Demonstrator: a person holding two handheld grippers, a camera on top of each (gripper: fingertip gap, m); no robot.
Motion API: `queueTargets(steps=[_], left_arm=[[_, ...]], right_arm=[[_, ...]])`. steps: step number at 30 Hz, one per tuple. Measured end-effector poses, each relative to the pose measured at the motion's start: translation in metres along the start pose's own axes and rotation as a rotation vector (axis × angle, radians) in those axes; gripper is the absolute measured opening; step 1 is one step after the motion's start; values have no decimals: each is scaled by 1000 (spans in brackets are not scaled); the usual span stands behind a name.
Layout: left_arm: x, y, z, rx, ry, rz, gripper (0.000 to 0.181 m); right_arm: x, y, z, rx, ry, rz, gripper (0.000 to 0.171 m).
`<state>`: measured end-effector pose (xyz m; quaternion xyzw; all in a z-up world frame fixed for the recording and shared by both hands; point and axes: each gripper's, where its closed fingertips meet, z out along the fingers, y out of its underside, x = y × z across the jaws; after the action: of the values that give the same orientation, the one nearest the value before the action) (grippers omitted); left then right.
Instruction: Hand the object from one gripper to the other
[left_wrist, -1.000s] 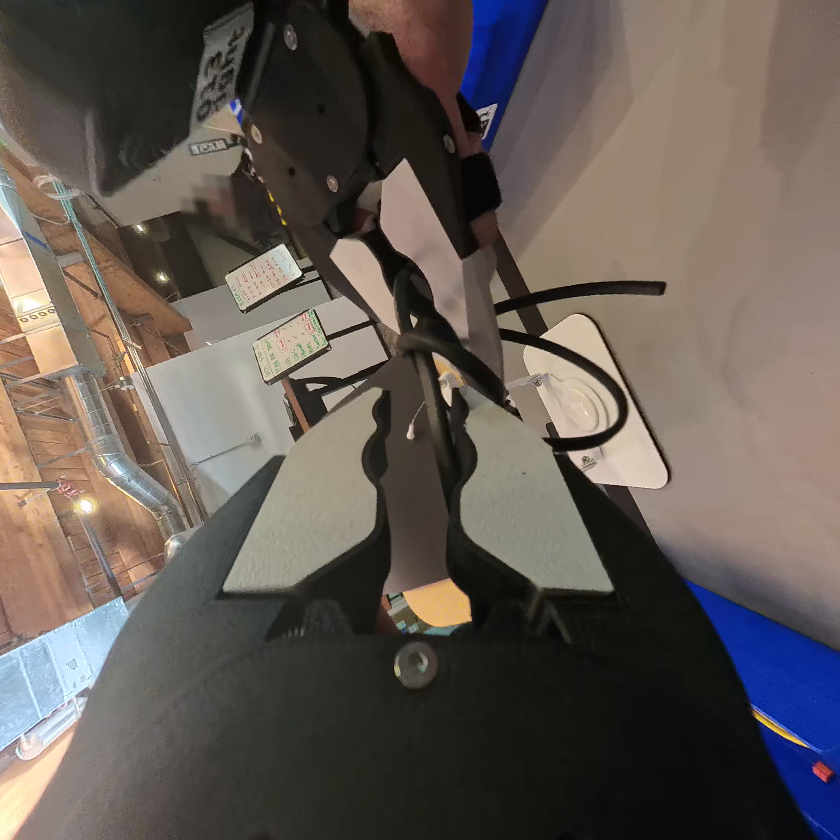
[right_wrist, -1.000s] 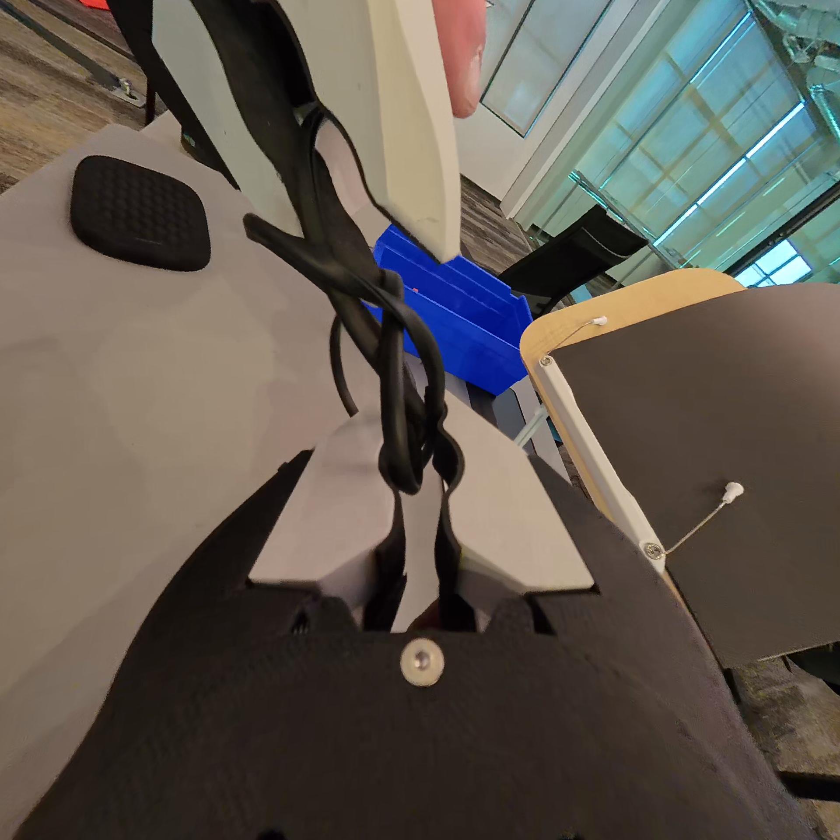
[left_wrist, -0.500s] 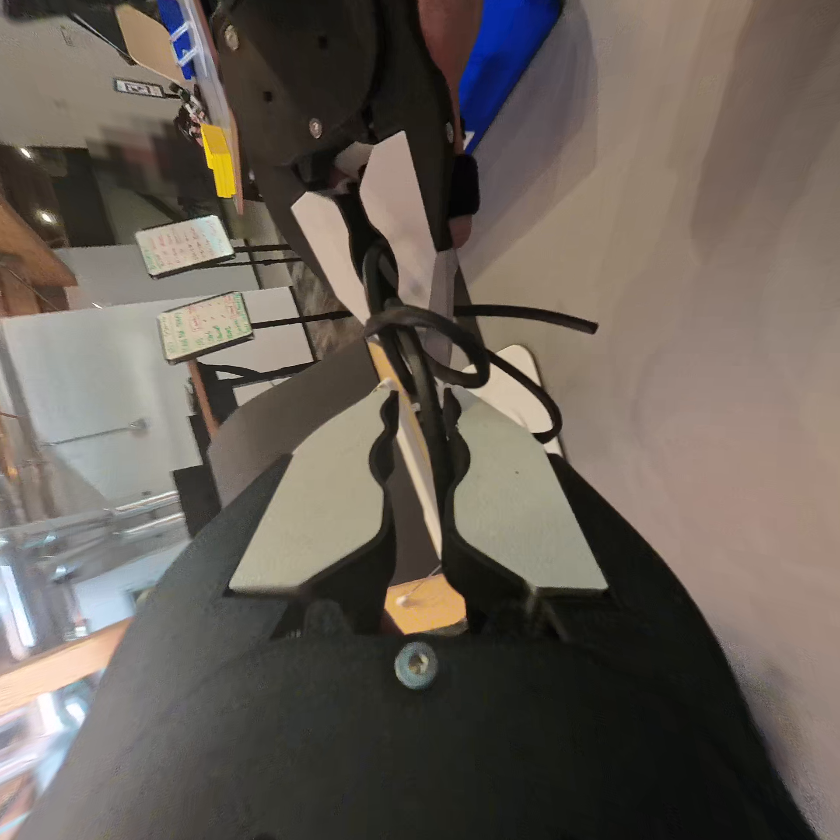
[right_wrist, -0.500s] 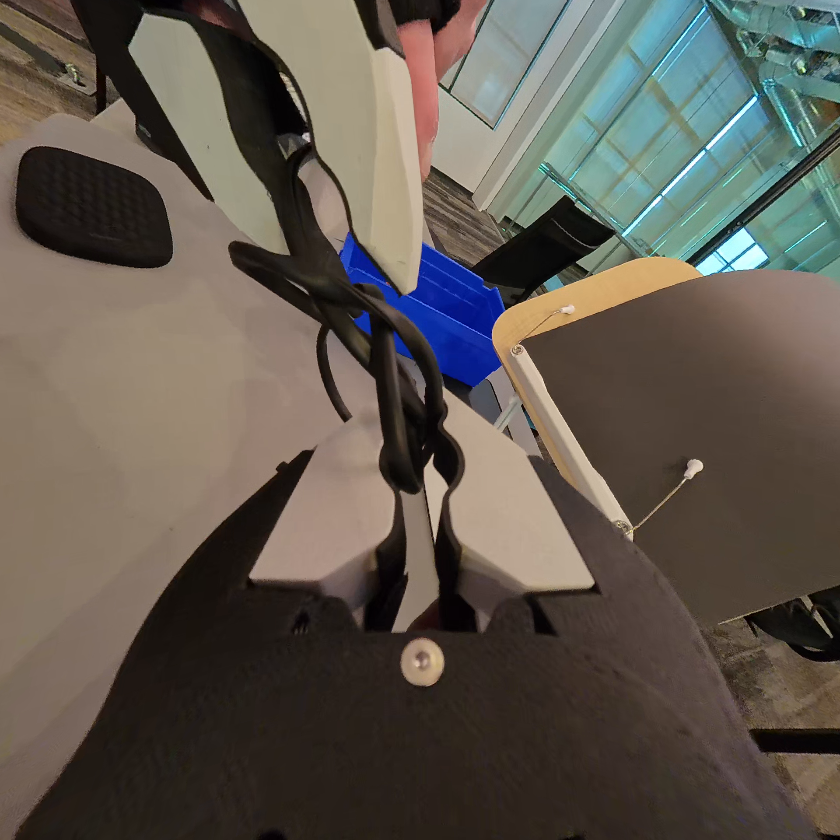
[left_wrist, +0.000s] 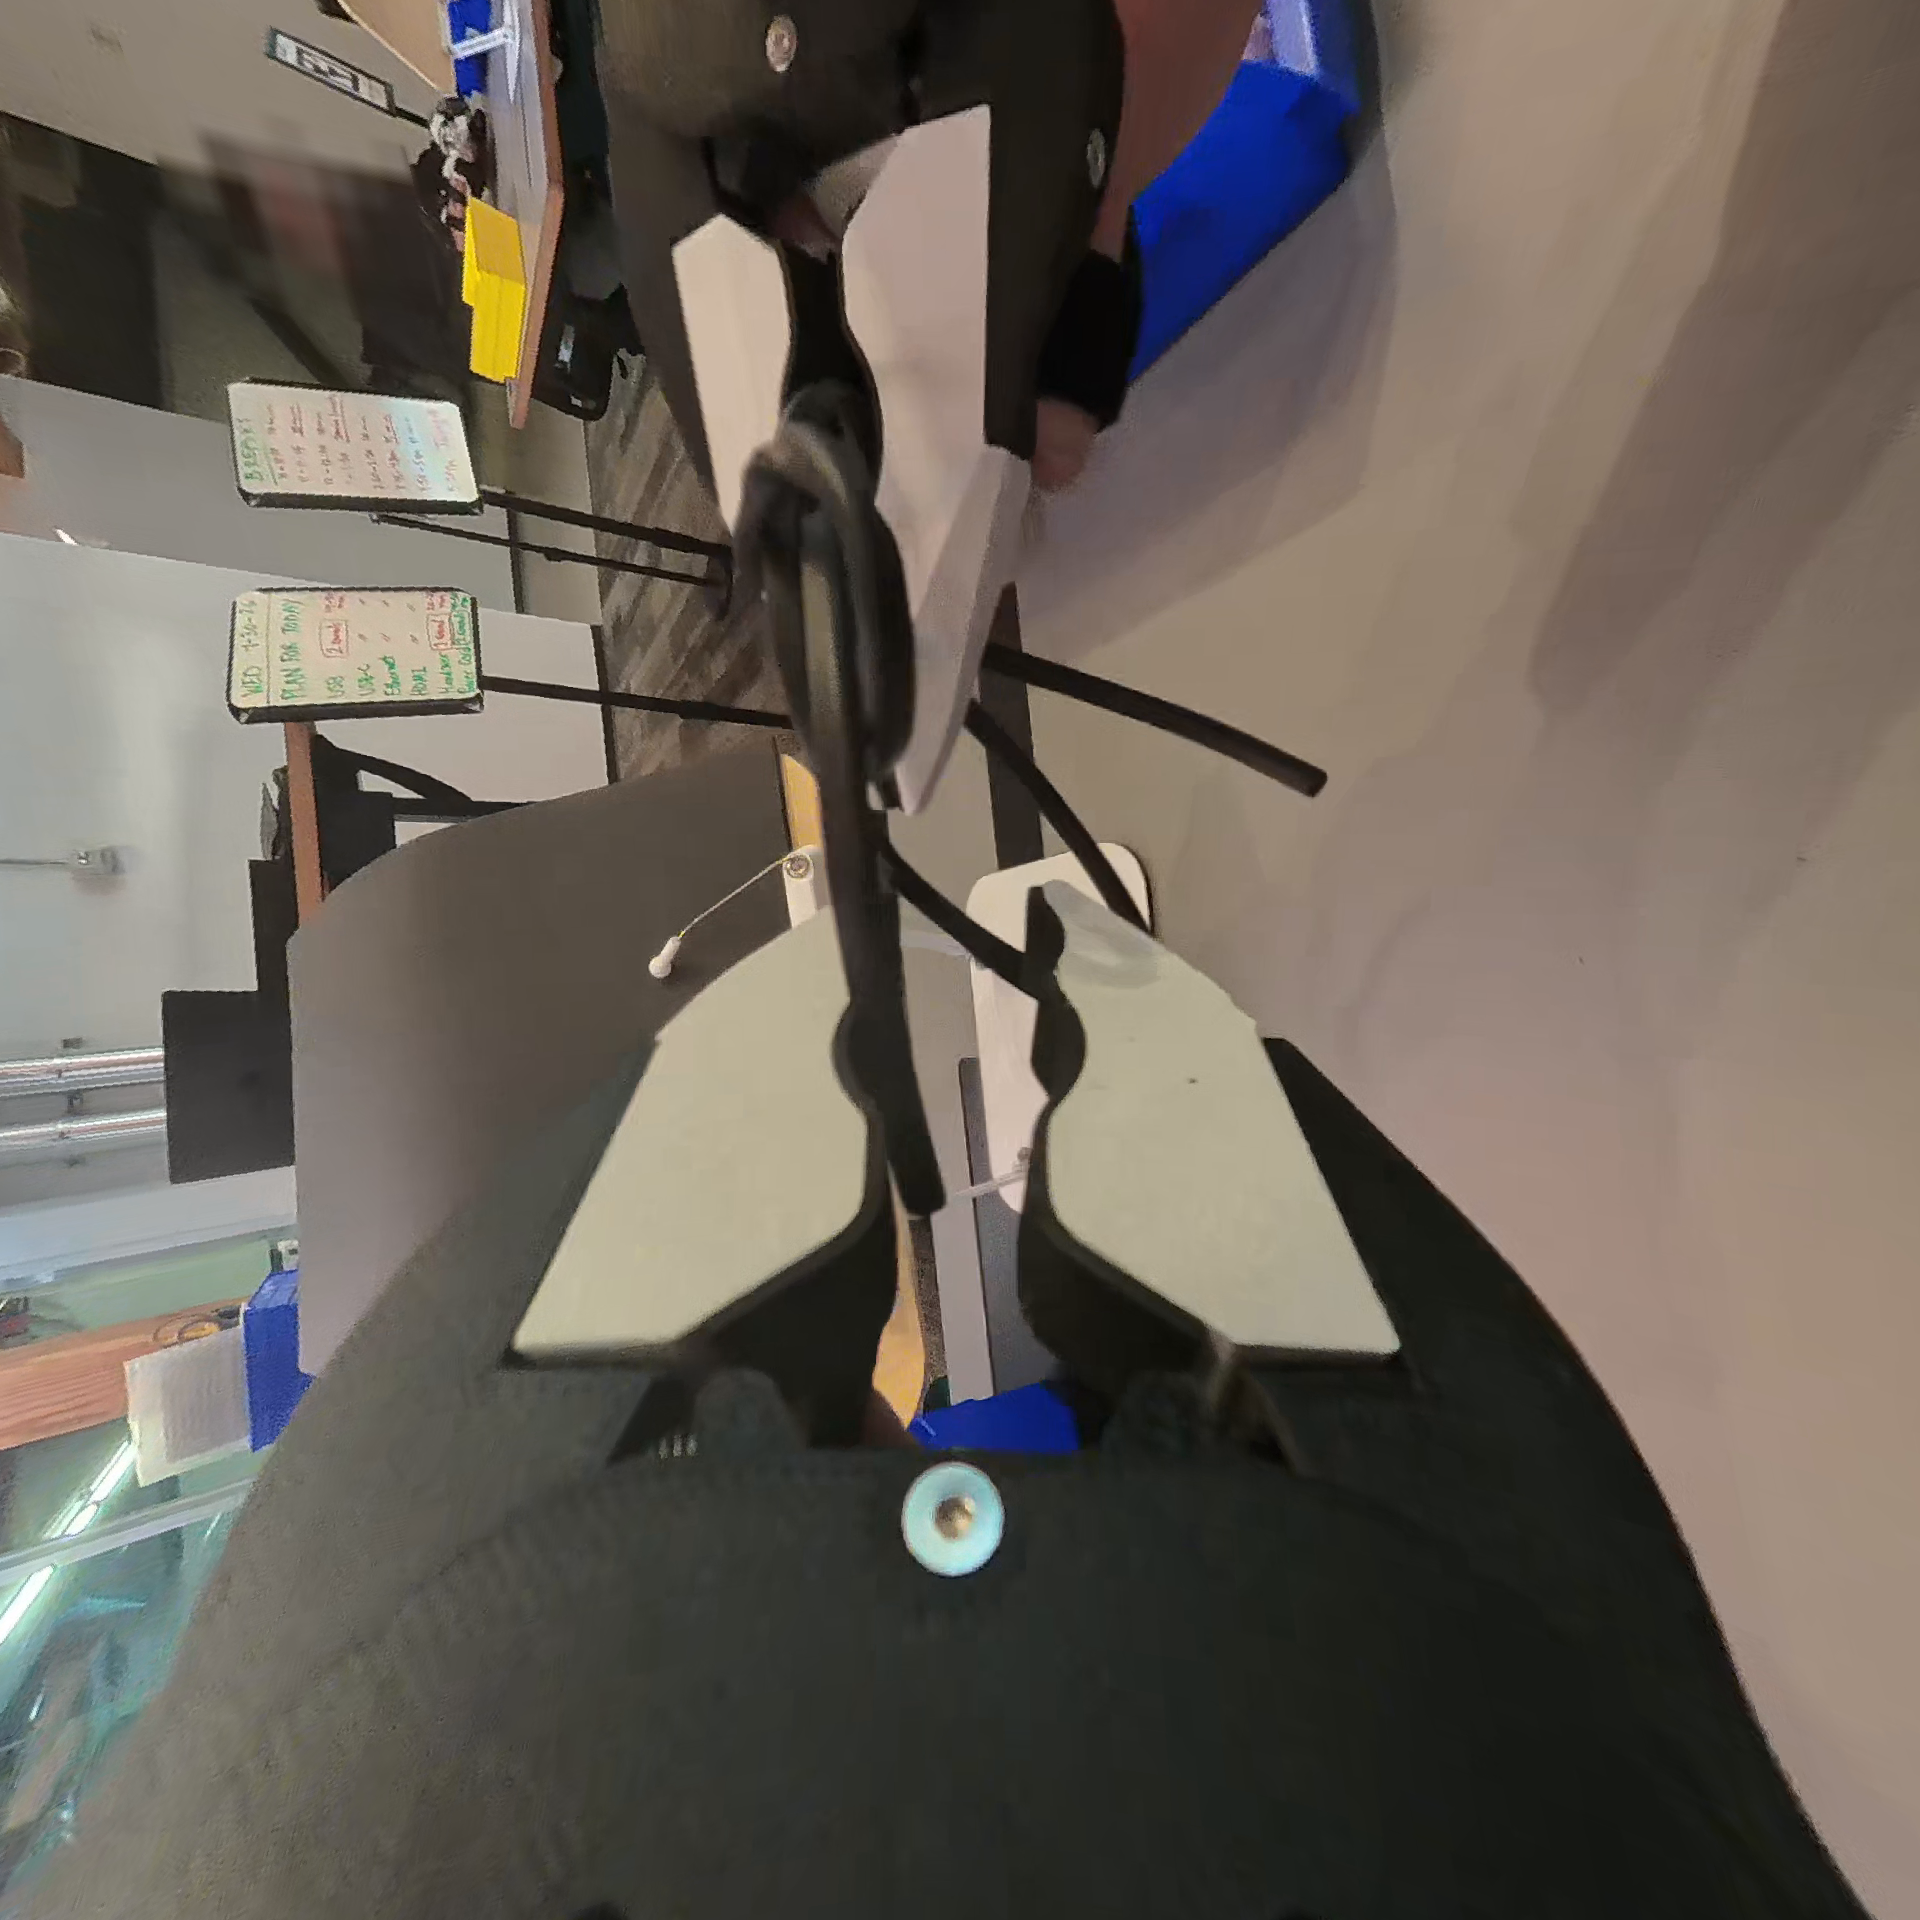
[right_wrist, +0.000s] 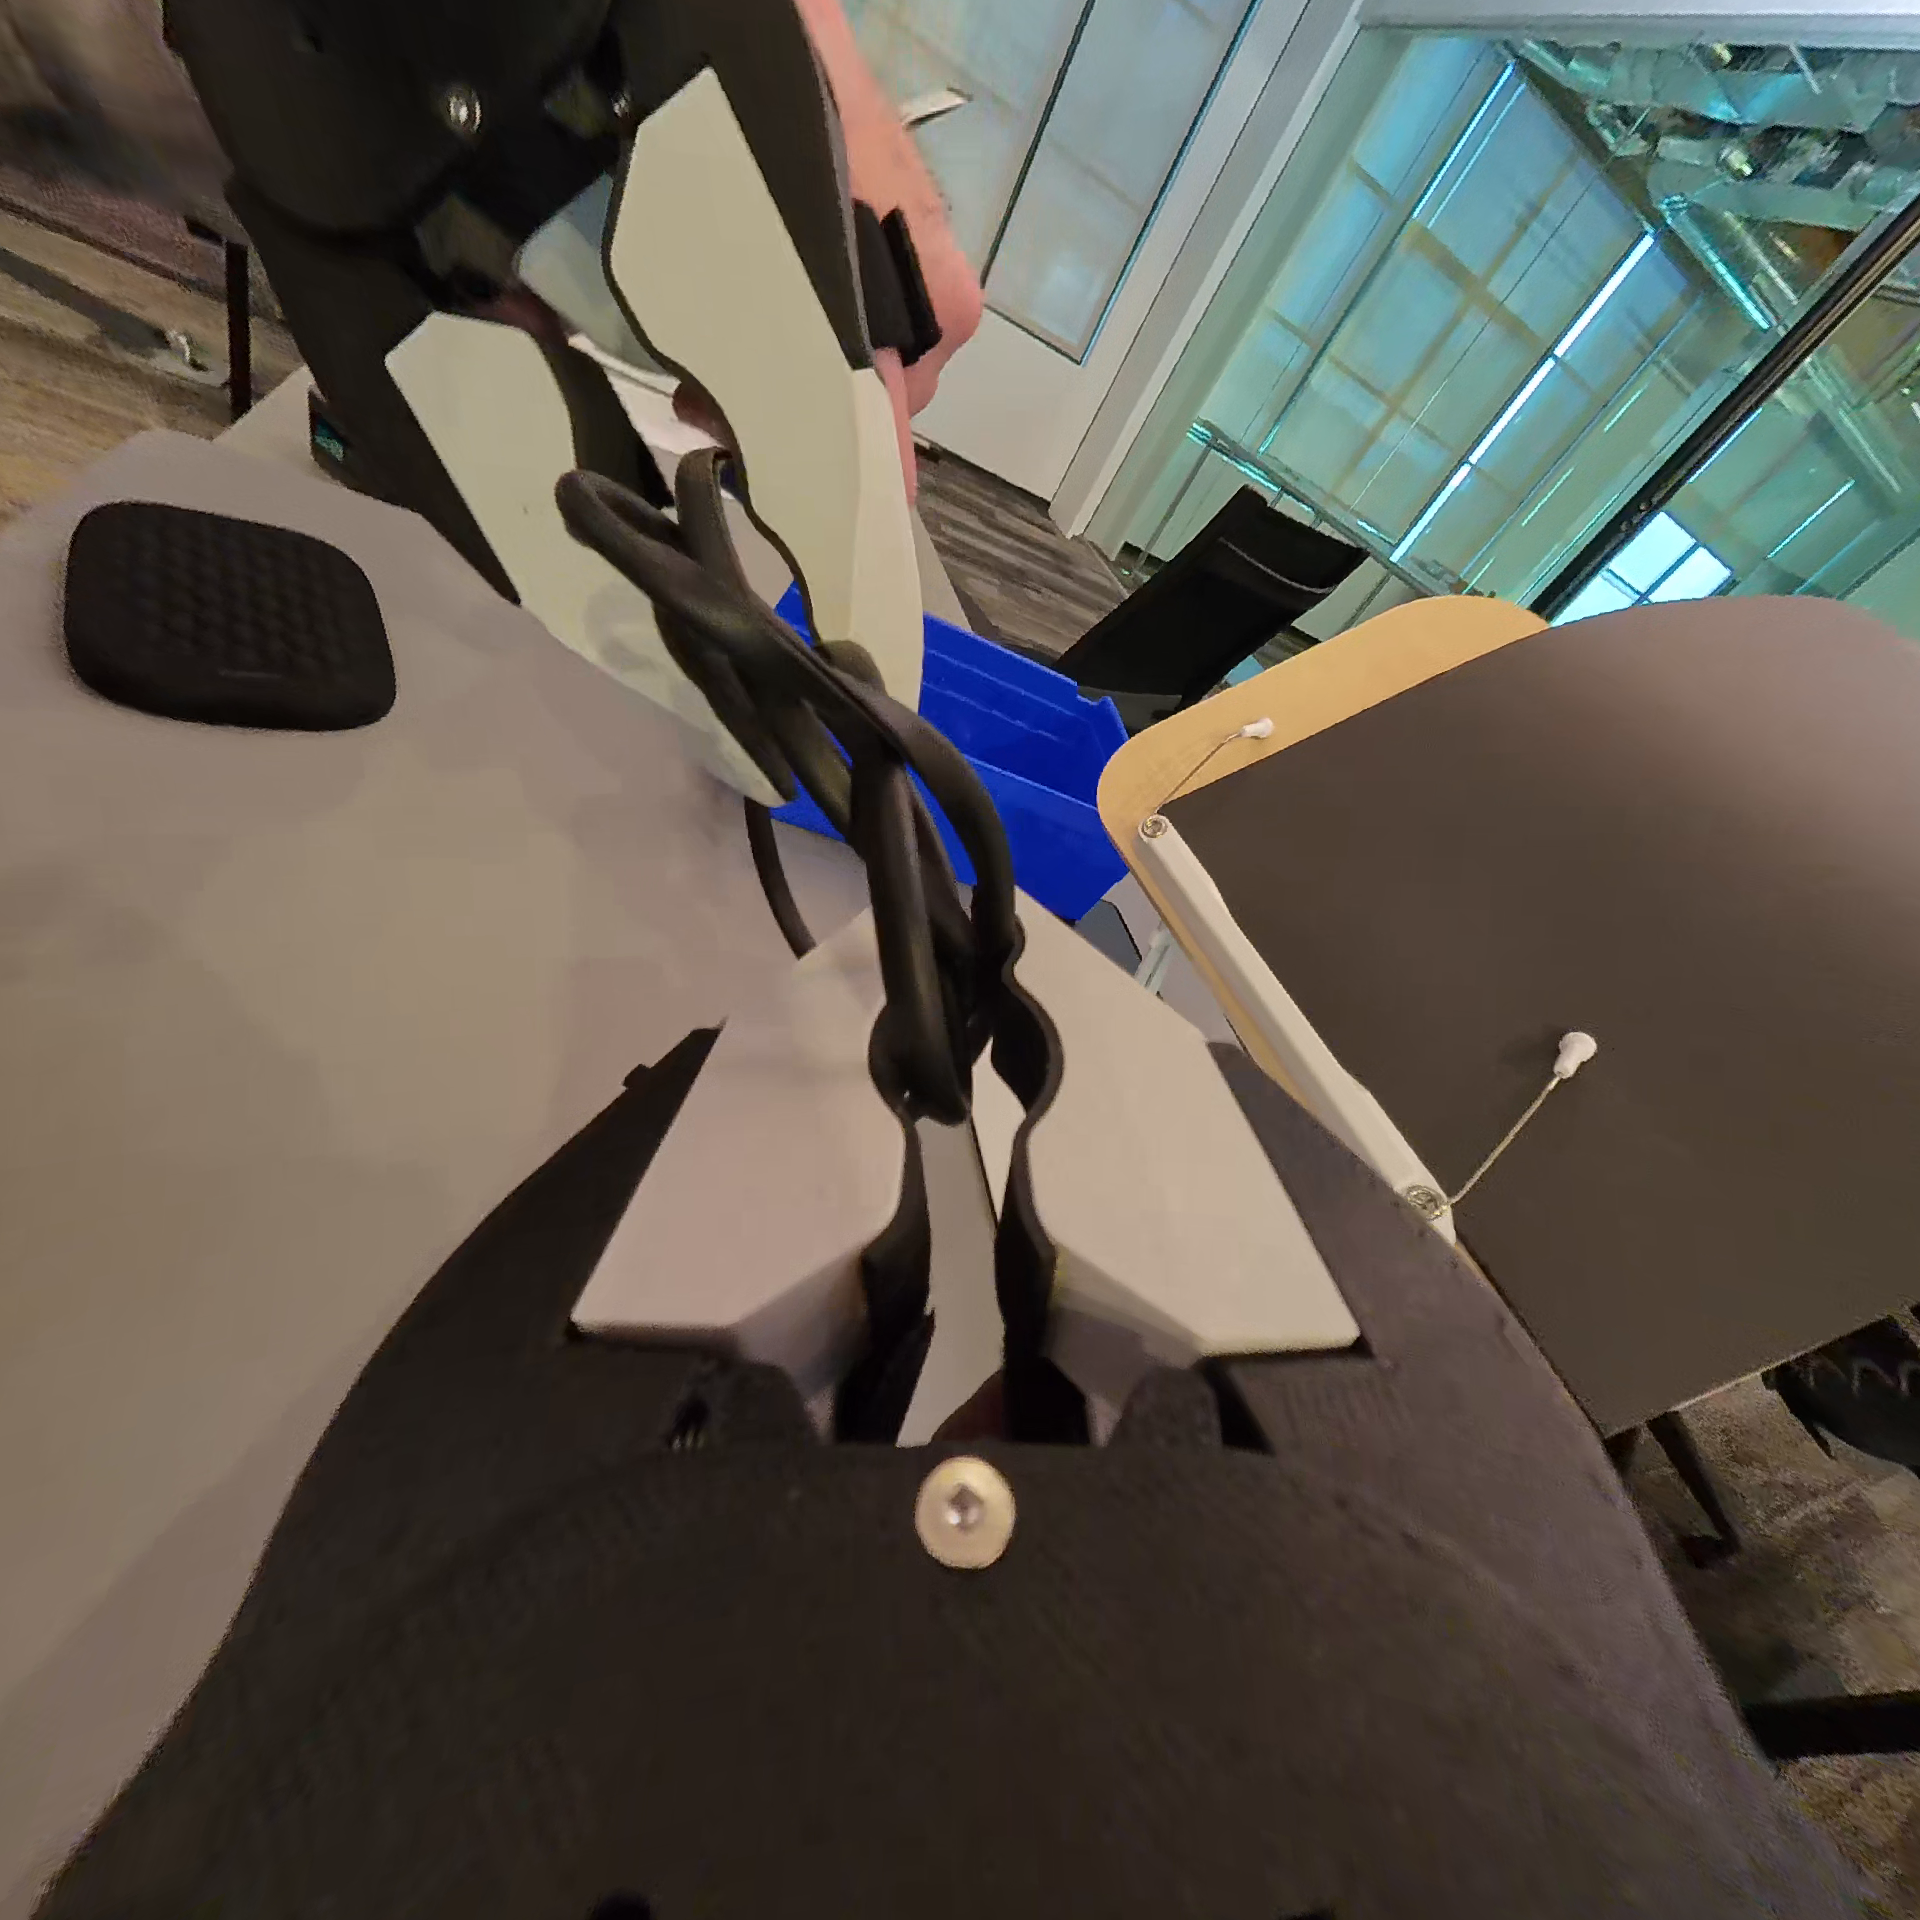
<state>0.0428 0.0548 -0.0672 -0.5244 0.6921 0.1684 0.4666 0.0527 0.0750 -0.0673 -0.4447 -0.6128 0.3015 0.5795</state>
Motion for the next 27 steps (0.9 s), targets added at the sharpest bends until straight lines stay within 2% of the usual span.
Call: queueTargets(steps=[5, 8, 12, 17, 21, 27], left_arm=[[-3, 4, -8, -1, -18, -50, 41], [-9, 5, -22, 16, -16, -115, 51], [-22, -16, -43, 112, -28, -204, 56], [-8, -31, -26, 55, 29, -164, 60], [1, -25, -7, 9, 69, -184, 51], [1, -27, -4, 39, 83, -219, 23]], right_arm=[[9, 1, -5, -27, 56, -48, 0], [16, 8, -6, -93, 123, -161, 1], [15, 8, -4, -103, 150, -225, 1], [9, 0, 0, -67, 184, -302, 1], [3, -9, 3, -9, 209, -368, 1], [6, -17, -3, 52, 244, -416, 1]])
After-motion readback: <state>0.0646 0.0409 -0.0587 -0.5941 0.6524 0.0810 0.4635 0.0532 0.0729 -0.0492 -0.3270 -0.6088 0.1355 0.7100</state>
